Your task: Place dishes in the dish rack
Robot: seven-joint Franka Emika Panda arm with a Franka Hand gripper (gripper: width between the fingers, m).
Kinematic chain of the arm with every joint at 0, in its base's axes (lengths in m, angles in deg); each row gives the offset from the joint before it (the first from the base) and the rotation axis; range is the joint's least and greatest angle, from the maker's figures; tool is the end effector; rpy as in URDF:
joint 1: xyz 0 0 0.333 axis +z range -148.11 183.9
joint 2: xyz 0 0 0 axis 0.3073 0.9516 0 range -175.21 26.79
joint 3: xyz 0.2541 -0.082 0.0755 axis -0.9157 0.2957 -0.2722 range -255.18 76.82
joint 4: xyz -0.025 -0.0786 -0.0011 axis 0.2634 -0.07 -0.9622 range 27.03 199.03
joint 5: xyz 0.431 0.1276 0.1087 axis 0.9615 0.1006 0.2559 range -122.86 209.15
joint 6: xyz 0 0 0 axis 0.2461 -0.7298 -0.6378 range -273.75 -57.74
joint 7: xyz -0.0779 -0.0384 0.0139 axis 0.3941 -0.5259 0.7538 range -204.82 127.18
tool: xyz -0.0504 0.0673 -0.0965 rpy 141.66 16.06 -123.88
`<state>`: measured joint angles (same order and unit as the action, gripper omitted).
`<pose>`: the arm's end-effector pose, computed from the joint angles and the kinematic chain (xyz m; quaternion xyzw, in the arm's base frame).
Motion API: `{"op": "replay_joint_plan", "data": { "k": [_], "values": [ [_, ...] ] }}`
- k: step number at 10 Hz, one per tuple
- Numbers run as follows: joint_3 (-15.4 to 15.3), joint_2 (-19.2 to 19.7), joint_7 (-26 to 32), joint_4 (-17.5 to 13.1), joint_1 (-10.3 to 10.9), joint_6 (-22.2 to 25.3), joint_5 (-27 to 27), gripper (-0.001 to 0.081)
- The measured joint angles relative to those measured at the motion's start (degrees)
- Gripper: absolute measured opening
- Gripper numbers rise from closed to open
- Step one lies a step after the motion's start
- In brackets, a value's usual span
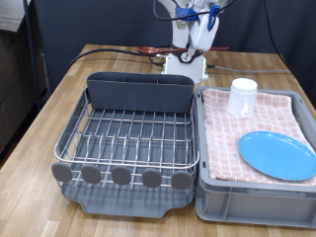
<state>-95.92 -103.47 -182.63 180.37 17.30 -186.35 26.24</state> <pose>0.4332 0.0226 0.2722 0.4333 -0.8896 0.1369 0.0462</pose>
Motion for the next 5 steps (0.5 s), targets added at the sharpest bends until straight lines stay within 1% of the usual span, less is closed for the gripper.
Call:
{"op": "replay_joint_plan", "data": {
  "k": [2, 5],
  "values": [
    [0.97, 0.23, 0.49, 0.43, 0.02, -0.02, 0.82, 0.0092],
    [3.44, 0.24, 1.68, 2.29, 0.02, -0.91, 1.46, 0.0092]
  ]
}}
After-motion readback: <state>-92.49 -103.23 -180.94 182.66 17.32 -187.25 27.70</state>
